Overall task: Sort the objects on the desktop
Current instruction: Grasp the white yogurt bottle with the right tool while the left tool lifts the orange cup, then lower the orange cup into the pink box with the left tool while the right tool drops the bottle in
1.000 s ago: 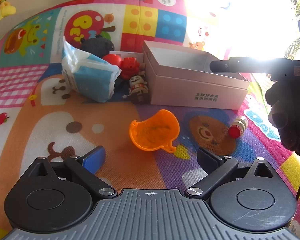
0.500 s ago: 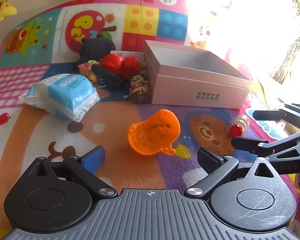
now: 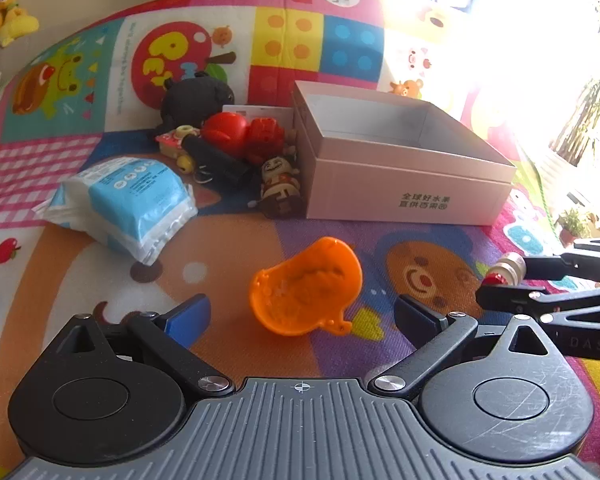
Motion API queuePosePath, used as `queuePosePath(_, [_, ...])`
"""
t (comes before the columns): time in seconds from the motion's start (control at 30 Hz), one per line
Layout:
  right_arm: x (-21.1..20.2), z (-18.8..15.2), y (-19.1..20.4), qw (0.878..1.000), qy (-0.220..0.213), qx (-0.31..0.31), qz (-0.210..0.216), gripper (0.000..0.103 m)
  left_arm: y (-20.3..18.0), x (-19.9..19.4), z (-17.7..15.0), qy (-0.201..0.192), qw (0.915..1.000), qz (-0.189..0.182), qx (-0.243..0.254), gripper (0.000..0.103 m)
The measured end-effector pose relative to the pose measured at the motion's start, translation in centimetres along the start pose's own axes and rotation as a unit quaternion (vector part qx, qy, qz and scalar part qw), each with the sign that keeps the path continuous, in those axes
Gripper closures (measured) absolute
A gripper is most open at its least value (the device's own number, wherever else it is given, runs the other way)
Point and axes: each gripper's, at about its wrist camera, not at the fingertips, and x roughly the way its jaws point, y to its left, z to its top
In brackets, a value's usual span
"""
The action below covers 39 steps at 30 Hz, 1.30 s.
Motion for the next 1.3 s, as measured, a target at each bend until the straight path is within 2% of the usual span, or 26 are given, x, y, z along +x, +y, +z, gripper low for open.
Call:
queuePosePath(0.13, [-0.7,-0.3,0.4,1.000,0.008,-0.004,0.002,0.060,-1.6,0.7,0.5,-0.003,0.9990,0.022,0.039,0.014])
queuePosePath(0.27, [-1.9,-0.5,0.8,1.000,0.004,-0.014,0.008,0.060,-1.9,1.1,0.4,0.008,0.9982,0.033,0.049,0.027])
queuePosePath(0.33, [-2.4,-0.6,0.9,1.000,0.001,-0.019,0.009,0.060,-2.0,0.6,0.3,0.007,0.9978,0.031,0.058,0.041])
queuePosePath(0.37, [-2.8,-0.6,1.0,1.000,-0.001,-0.022,0.010,0.060,-2.1,0.3,0.2,0.007,0.9975,0.030,0.064,0.043])
queuePosePath(0.43, [-3.4,-0.7,1.0,1.000,-0.006,-0.028,0.011,0.060,-2.5,-0.5,0.1,0.006,0.9965,0.023,0.080,0.043])
queuePosePath(0.53, [-4.9,-0.3,0.8,0.999,-0.018,-0.035,0.013,0.060,-3.3,-2.4,0.2,-0.002,0.9950,-0.009,0.099,0.043])
queuePosePath(0.7, [-7.8,1.0,0.2,0.997,-0.062,-0.046,0.008,0.060,-5.3,-4.7,2.6,-0.054,0.9906,-0.050,0.116,0.043])
queuePosePath(0.87, [-8.9,2.6,-0.9,0.995,-0.091,-0.046,-0.022,0.060,-7.1,-2.5,6.2,-0.094,0.9858,-0.059,0.127,0.043])
queuePosePath(1.07, [-7.4,2.9,-2.0,0.996,-0.070,-0.033,-0.044,0.061,-8.5,1.6,11.1,-0.135,0.9834,-0.074,0.097,0.042])
queuePosePath(1.1, [-7.1,2.9,-2.1,0.996,-0.065,-0.031,-0.044,0.061,-8.6,2.3,11.6,-0.132,0.9834,-0.080,0.096,0.040])
queuePosePath(1.2, [-6.5,2.9,-2.4,0.997,-0.057,-0.028,-0.043,0.060,-8.0,2.9,11.2,-0.112,0.9852,-0.098,0.086,0.020])
queuePosePath(1.27, [-6.3,3.2,-2.4,0.997,-0.057,-0.029,-0.040,0.060,-7.1,2.3,10.0,-0.115,0.9852,-0.095,0.085,0.009])
queuePosePath(1.3, [-6.1,3.5,-2.4,0.997,-0.060,-0.033,-0.040,0.060,-6.3,1.8,9.1,-0.114,0.9865,-0.085,0.081,0.007])
